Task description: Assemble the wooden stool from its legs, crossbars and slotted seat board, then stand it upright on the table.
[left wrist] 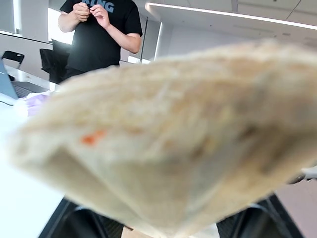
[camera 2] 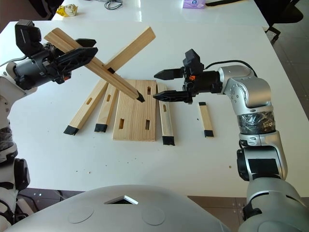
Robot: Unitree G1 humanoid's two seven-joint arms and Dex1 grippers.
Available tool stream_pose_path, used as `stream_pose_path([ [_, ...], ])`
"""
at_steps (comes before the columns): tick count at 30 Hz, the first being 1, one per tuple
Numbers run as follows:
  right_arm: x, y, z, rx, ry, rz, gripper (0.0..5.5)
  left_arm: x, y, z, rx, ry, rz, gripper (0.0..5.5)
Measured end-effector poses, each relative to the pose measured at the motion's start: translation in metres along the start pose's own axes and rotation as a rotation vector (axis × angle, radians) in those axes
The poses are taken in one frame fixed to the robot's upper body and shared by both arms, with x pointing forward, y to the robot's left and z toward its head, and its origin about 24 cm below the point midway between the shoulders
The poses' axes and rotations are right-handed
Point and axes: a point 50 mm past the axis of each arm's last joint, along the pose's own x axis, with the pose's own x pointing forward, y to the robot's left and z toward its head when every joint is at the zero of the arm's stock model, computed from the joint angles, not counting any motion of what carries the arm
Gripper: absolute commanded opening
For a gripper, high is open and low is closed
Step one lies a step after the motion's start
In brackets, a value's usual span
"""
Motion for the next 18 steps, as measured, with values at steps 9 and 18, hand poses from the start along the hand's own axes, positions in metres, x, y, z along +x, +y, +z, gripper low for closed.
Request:
stream_pose_path([
  [9, -0.033, -0.013, 0.0, -0.081, -0.095, -0.285, 4.58, -0.005, -0.005, -0.01, 0.187, 0.26, -0.129, 2.05],
  [18, -0.044, -0.019, 0.0, -0.084, -0.134, -0.374, 4.58, -0.01, -0.018, -0.009, 0.267, 0.319, -0.214, 2.05],
])
